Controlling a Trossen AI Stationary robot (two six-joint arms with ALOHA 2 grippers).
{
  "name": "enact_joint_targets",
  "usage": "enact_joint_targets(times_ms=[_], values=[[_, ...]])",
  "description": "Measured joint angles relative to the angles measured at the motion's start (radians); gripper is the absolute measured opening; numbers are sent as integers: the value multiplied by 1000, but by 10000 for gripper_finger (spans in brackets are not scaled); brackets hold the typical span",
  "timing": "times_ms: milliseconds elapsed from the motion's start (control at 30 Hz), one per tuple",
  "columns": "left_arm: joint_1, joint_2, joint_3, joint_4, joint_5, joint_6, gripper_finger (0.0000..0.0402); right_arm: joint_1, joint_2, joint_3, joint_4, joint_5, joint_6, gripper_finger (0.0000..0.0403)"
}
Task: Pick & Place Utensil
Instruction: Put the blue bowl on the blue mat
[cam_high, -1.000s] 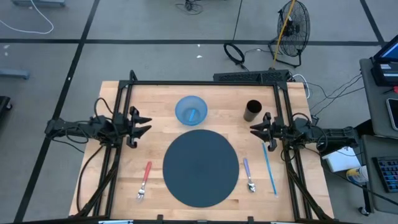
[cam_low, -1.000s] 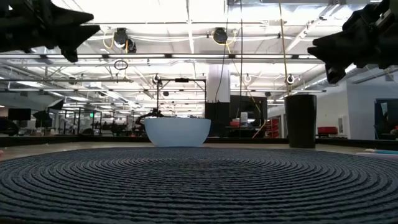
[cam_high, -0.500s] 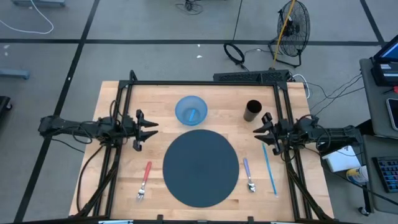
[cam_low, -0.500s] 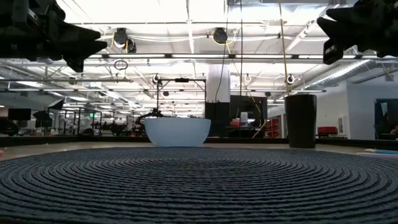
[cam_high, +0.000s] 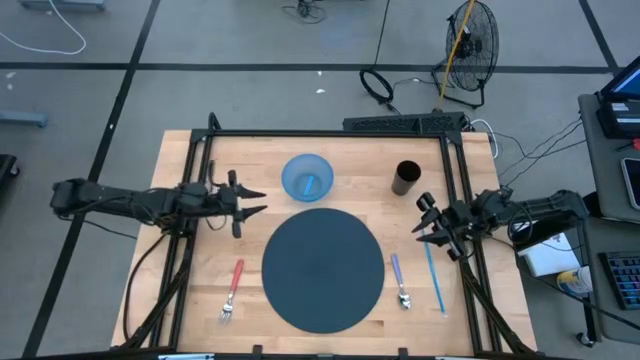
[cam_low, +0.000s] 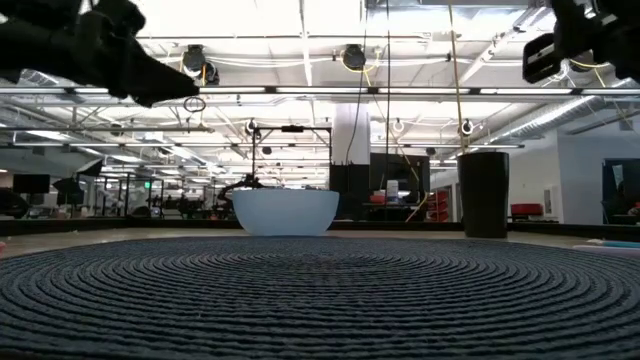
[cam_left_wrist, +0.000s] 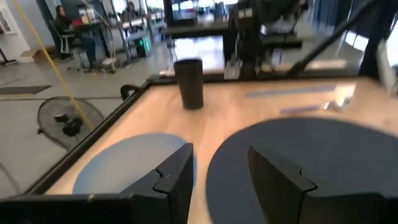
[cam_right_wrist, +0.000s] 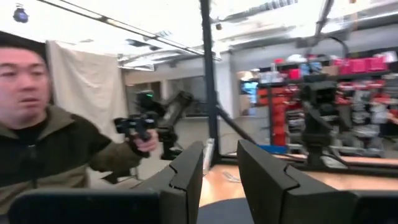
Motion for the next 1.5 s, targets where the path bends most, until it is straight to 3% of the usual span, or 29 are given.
enact_joint_targets(times_ms=[133, 267, 433, 567, 833, 1233, 1500], values=[[30, 116, 109, -117, 0, 6, 159, 30, 39, 1, 23, 112, -60, 93], [43, 188, 165, -90, -19, 32, 159, 30, 74, 55, -16, 183, -145, 93], [47, 205, 173, -1, -105, 86, 159, 30, 131, 233, -275, 326, -251, 93], [47, 202, 173, 3, -72, 115, 159, 30, 208, 366, -461, 444, -293, 93], [92, 295, 199, -98, 13, 48, 159, 30, 312, 477, -541, 465, -421, 93], [139, 609, 581, -495, -9, 153, 159, 30, 395, 529, -569, 471, -345, 116], [210, 780, 679, -548, 67, 210, 159, 29, 486, 660, -685, 470, -352, 154]])
